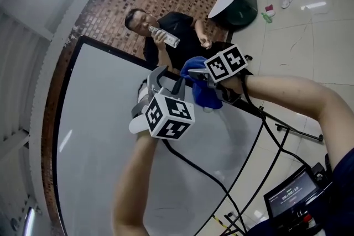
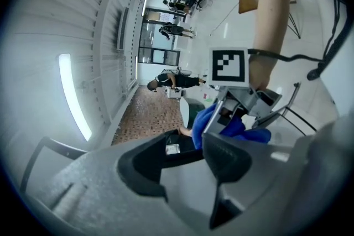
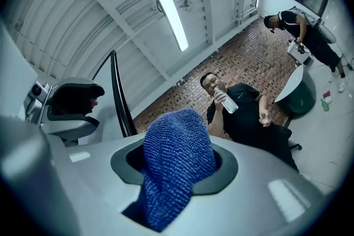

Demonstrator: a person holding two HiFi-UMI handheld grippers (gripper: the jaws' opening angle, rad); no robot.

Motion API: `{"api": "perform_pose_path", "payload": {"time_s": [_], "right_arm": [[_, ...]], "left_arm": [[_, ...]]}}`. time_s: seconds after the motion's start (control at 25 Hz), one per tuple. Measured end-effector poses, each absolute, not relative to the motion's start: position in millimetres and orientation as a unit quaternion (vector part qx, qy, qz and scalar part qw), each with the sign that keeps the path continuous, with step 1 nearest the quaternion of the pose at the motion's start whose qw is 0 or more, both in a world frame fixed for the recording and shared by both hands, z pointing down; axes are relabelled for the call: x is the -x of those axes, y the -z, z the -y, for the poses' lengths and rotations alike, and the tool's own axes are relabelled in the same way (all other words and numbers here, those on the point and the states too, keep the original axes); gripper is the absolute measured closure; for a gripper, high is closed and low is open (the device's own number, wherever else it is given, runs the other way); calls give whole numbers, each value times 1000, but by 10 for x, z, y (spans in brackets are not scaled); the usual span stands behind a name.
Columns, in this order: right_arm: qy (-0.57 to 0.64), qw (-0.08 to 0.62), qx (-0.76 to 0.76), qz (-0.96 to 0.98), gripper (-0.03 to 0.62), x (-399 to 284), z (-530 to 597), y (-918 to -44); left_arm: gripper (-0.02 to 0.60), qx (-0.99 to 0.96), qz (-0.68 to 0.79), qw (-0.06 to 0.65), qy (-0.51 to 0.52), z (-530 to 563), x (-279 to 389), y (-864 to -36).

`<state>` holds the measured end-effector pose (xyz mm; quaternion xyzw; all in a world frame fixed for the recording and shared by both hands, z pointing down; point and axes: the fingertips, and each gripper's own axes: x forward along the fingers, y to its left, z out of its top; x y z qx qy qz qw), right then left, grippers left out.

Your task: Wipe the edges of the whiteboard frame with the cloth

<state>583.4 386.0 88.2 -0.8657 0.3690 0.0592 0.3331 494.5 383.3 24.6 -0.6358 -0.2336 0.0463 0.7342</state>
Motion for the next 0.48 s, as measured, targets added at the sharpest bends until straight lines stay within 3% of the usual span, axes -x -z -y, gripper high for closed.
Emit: {"api": "perform_pose_path", "payload": {"time_s": [0.48], "right_arm": [[-37,339,876,-342,430,-5864,-3864,-1484]], "left_arm": [[373,586,259,768,0,-4000,-5061,-926]]}}
